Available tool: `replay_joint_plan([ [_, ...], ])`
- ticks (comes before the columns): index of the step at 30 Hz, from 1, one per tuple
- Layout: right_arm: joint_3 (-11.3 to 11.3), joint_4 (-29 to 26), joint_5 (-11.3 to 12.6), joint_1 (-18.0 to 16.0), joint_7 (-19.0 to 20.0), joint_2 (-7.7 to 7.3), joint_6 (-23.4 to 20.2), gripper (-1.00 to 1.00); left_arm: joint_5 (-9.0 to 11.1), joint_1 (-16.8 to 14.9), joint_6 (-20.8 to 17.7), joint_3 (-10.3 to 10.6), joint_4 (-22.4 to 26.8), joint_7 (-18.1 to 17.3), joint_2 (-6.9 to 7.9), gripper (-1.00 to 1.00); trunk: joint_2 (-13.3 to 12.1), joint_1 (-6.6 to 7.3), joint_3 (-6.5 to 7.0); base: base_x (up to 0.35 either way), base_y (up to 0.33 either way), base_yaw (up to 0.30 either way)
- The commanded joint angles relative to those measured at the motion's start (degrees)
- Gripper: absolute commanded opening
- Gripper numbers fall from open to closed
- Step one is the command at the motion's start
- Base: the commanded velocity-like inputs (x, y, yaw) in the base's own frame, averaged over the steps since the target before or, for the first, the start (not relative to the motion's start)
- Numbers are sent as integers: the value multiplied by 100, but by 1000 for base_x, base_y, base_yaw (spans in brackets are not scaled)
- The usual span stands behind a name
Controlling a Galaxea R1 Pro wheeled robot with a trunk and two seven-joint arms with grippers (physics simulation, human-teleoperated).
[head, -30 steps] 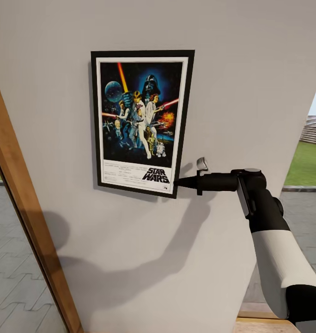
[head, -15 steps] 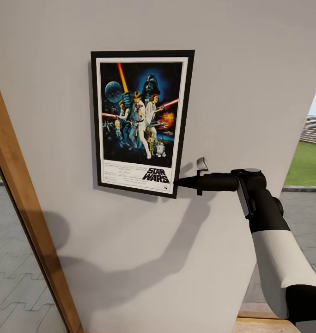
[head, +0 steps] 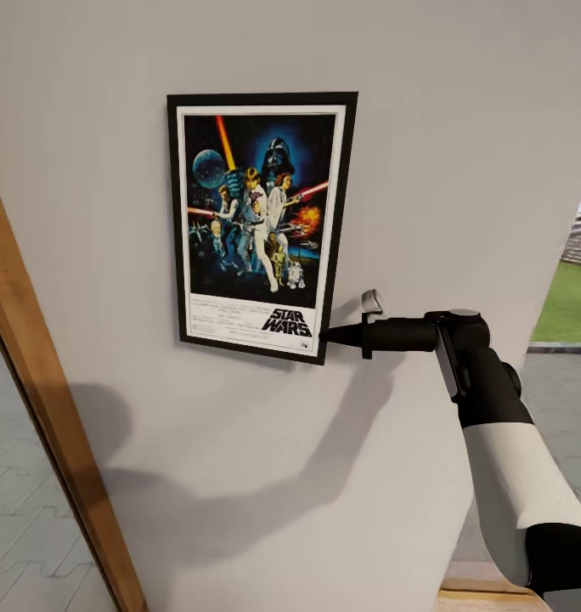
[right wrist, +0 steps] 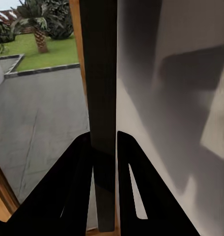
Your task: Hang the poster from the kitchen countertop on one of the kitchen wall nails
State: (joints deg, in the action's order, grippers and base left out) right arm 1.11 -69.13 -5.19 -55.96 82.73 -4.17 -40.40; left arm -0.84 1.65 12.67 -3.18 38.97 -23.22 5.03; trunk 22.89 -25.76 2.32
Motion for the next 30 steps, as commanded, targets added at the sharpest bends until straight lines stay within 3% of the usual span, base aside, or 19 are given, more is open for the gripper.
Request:
replay_joint_plan([
  [1,12,-4,-44,-2,60,3,-73,-100,-8,2,7,-21,2,-34,-3,100,3,-3,-1,66,0,0],
  [5,12,-4,-49,-2,59,3,-75,-100,-8,2,7,-24,3,-34,-2,100,3,-3,-1,37,0,0],
  [6,13,-4,-44,-2,59,3,-77,100,-6,2,7,-24,4,-34,-2,100,3,-3,-1,9,0,0],
  [30,21,-4,86,-1,59,3,-82,100,-5,2,7,-24,5,-34,-2,100,3,-3,-1,1,0,0],
])
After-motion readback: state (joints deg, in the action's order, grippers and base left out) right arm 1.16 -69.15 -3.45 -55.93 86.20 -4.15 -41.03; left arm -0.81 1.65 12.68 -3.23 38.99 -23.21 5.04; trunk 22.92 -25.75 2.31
